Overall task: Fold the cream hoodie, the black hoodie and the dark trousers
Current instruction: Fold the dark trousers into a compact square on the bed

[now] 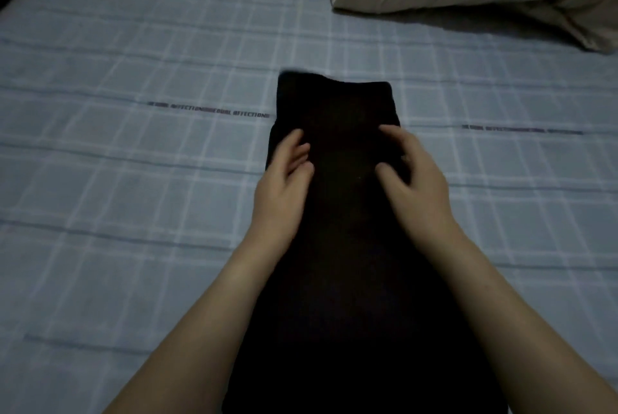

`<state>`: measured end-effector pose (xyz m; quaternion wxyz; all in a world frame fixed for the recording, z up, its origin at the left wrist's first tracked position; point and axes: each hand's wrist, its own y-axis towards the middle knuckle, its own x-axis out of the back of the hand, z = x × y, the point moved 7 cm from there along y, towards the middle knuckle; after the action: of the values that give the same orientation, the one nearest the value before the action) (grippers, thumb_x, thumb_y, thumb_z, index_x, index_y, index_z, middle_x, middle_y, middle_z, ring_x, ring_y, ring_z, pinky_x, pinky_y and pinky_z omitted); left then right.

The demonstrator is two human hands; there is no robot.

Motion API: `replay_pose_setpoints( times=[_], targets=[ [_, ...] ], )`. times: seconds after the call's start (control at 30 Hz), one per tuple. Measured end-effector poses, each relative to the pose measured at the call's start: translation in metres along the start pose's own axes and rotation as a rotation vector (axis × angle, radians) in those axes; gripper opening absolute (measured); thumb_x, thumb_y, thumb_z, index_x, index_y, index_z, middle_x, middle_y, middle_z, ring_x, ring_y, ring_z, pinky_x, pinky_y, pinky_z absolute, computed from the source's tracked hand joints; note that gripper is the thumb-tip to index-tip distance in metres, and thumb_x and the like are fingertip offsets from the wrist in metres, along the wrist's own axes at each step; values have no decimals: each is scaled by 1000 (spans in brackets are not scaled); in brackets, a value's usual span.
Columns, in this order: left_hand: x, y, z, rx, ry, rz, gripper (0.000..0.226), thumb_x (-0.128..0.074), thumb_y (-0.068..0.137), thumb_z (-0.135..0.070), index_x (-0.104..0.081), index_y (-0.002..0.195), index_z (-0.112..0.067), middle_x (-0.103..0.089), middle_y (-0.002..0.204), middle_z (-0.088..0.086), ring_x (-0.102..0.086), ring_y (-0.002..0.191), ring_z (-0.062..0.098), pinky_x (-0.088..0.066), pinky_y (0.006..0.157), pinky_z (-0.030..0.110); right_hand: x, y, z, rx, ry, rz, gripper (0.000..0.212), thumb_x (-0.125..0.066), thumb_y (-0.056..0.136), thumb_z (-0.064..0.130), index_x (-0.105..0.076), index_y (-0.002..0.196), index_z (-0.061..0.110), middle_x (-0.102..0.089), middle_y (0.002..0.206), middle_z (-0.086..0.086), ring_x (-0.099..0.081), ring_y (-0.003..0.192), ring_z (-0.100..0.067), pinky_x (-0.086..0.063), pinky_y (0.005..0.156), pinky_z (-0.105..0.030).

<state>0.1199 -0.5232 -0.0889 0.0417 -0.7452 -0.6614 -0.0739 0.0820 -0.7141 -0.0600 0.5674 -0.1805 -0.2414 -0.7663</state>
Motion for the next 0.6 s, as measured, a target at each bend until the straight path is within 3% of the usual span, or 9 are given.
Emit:
replay_pose_setpoints(
  times=[0.07,0.13,0.23,0.3,0.4,0.47,0.53,0.6],
  targets=[
    [-16,-7,5,-224,471,101,44,-47,101,-18,-45,145,-22,-47,147,-6,-37,138,8,-25,115,21,-19,-12,-12,126,-396,180,52,-42,97,39,-40,149,35,-34,156,14,-16,147,-7,-18,122,-36],
    [-26,-13,11,-265,679,160,43,-46,101,-23,-47,144,-22,-41,152,-6,-27,144,12,-18,118,25,-27,-19,-27,68,-462,245,55,-34,98,50,-32,152,39,-21,163,11,-3,152,-15,-15,123,-45],
    [-16,-16,4,-205,624,105,44,-53,98,-25,-50,142,-22,-40,151,-7,-27,142,10,-23,118,30,-16,-23,-25,-13,-333,186,56,-52,99,39,-34,152,38,-19,164,9,-13,151,-19,-18,121,-36],
    [0,-27,-2,-112,641,24,50,-59,95,-29,-46,143,-25,-35,151,-7,-27,138,11,-24,111,24,-1,-34,-23,-140,-231,153,60,-59,96,35,-35,150,41,-20,162,5,-26,146,-20,-25,112,-28],
    [19,-54,8,160,476,30,61,-65,91,-32,-37,146,-35,-36,140,-8,-36,121,4,-29,95,14,15,-63,-24,-260,-203,208,60,-61,94,39,-36,148,44,-40,138,4,-47,122,-13,-35,92,-17],
    [26,-73,13,243,383,60,64,-67,89,-34,-37,145,-42,-38,131,-13,-36,113,-2,-32,89,14,16,-81,-25,-282,-240,318,64,-60,93,46,-28,148,52,-42,123,9,-49,103,-5,-34,76,-10],
    [31,-88,12,268,321,69,66,-70,87,-35,-38,143,-46,-44,133,-17,-38,117,-4,-37,96,21,16,-93,-25,-324,-195,383,66,-60,91,51,-23,145,61,-42,118,10,-50,94,-1,-34,71,-7],
    [33,-101,6,278,215,49,66,-72,86,-29,-41,142,-44,-47,137,-22,-40,117,-14,-39,103,18,24,-101,-22,-318,-118,352,66,-65,89,48,-29,142,63,-46,116,14,-51,97,4,-37,71,-7]
  ],
)
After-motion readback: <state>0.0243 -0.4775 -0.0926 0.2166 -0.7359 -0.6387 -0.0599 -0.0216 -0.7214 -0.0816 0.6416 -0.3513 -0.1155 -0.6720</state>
